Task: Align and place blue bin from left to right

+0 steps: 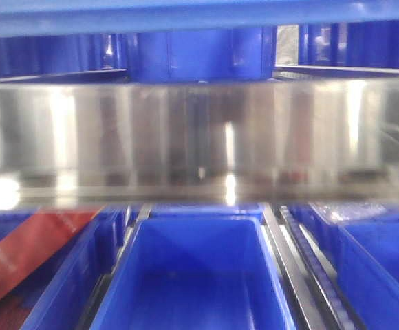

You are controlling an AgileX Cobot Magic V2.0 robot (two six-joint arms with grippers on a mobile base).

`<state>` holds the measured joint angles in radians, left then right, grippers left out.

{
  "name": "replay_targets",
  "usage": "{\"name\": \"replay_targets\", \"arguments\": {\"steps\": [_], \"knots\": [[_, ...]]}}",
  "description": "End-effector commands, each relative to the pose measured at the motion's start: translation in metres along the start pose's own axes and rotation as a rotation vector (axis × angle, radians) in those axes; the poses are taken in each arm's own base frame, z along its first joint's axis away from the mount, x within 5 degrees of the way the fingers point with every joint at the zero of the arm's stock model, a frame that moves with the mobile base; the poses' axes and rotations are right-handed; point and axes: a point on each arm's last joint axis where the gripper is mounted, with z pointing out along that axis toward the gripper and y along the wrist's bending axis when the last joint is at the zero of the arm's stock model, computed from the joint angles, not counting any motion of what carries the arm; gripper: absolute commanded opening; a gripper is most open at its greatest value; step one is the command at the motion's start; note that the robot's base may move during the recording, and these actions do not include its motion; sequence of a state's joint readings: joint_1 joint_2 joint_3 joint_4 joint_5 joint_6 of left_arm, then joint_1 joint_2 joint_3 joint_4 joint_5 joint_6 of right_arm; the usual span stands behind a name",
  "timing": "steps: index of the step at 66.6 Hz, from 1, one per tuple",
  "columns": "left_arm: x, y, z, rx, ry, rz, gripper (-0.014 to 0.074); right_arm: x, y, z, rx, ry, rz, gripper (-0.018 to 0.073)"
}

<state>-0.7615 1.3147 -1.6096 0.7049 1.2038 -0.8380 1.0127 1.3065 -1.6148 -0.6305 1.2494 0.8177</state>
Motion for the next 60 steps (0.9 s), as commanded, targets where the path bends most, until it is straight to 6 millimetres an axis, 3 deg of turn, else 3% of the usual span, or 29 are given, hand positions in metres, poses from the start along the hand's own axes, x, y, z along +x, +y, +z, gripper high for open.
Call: {"name": "replay_targets", "arguments": {"steps": [1, 60], "knots": [[-0.0137, -0.0145, -0.0091, 0.174, -0.125, -0.026, -0.0111, -0.0160, 0.0184, -0.0080, -0.199, -0.160, 0.010, -0.0078], [-0.0140, -0.0142, -0.0091, 0.170, -0.129, -0.023, -0.0111, -0.0160, 0.0184, -0.0080, -0.199, -0.160, 0.010, -0.0078]]}}
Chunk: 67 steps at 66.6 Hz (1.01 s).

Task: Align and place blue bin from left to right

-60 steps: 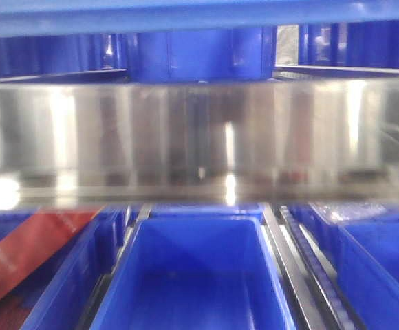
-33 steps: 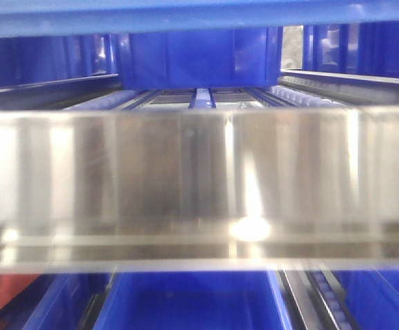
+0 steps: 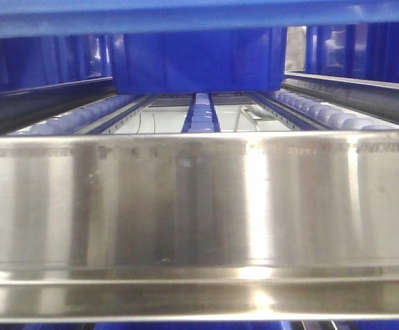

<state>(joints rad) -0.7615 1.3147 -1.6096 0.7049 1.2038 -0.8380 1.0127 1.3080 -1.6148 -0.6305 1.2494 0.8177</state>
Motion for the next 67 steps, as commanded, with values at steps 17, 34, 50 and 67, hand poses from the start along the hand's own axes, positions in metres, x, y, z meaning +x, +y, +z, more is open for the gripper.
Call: {"name": "replay_targets", "arguments": {"steps": [17, 34, 50, 67], "knots": [[-0.0140, -0.0142, -0.0091, 0.170, -0.129, -0.023, -0.0111, -0.0161, 0.0180, -0.0085, -0.200, -0.161, 0.011, -0.0078], [-0.0140, -0.0142, -0.0091, 0.170, -0.129, -0.023, -0.0111, -0.0161, 0.0180, -0.0085, -0.200, -0.161, 0.011, -0.0078], [-0.0140, -0.0142, -0.0091, 0.170, -0.129, -0.023, -0.0111, -0.0161, 0.0180, -0.0085, -0.200, -0.161, 0.011, -0.0078], [-0.0140, -0.0142, -0.0091, 0.170, -0.129, -0.023, -0.0111, -0.0161, 0.0180, -0.0085, -0.200, -0.161, 0.011, -0.0078]]}}
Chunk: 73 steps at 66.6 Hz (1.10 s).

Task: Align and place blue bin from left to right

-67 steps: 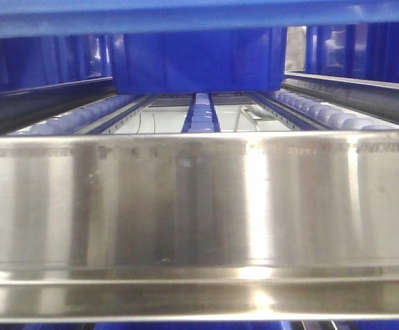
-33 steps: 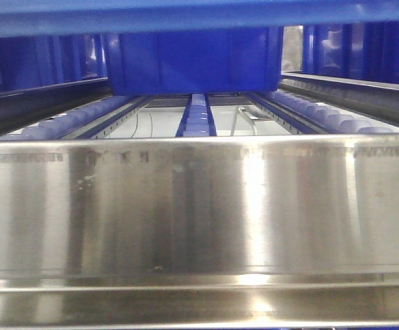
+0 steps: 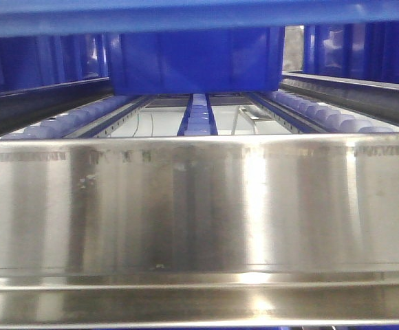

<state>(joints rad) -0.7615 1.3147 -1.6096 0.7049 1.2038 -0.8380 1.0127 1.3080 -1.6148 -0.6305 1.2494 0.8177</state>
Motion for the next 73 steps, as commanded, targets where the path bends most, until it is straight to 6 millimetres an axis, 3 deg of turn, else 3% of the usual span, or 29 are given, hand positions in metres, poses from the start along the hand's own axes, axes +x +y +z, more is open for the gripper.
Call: {"name": "replay_targets", "arguments": {"steps": [1, 31, 44, 73], "knots": [[-0.014, -0.014, -0.009, 0.170, -0.129, -0.023, -0.0111, -0.016, 0.018, -0.009, -0.200, -0.161, 0.011, -0.0078], [-0.022, -0.019, -0.011, 0.225, -0.216, -0.010, -0.0111, -0.017, 0.017, -0.008, -0.198, -0.164, 0.014, -0.0078], [-0.021, -0.022, -0.006, 0.219, -0.208, -0.002, -0.0111, -0.020, 0.016, 0.013, -0.142, -0.150, 0.021, -0.0079], [-0.018, -0.024, 0.082, 0.120, -0.095, -0.048, -0.0111, -0.017, 0.030, 0.092, -0.083, -0.054, 0.031, -0.0079]]}}
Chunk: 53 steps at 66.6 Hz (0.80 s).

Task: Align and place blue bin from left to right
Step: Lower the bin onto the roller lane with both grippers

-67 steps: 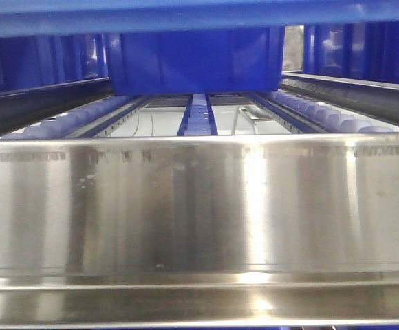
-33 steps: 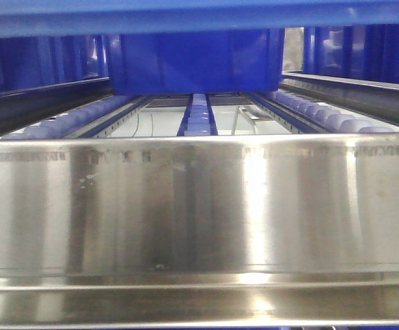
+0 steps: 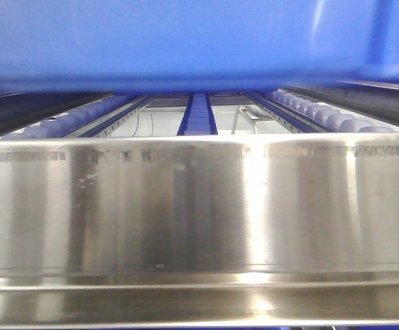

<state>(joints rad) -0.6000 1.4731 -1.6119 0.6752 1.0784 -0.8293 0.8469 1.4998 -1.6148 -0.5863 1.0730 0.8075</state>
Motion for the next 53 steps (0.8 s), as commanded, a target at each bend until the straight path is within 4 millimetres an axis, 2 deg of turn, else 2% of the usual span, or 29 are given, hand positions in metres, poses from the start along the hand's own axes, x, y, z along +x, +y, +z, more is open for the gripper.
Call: {"name": "replay_targets", "arguments": {"steps": [1, 9, 18, 33, 53], "knots": [[-0.016, -0.020, 0.006, 0.206, -0.133, -0.051, -0.0111, -0.009, 0.019, 0.003, -0.143, -0.089, 0.021, -0.0079], [-0.015, -0.022, 0.024, 0.223, -0.108, -0.072, -0.0111, -0.006, 0.026, 0.015, -0.137, -0.071, 0.007, -0.0079], [-0.011, -0.026, 0.035, 0.230, -0.070, -0.075, -0.0111, -0.006, 0.023, 0.030, -0.112, -0.058, 0.011, -0.0079], [-0.009, -0.027, 0.039, 0.228, -0.059, -0.074, -0.0111, -0.011, 0.009, 0.042, -0.064, -0.051, 0.037, -0.0079], [-0.009, -0.028, 0.041, 0.229, -0.058, -0.072, -0.0111, -0.010, 0.008, 0.043, -0.049, -0.038, 0.038, -0.0079]]}}
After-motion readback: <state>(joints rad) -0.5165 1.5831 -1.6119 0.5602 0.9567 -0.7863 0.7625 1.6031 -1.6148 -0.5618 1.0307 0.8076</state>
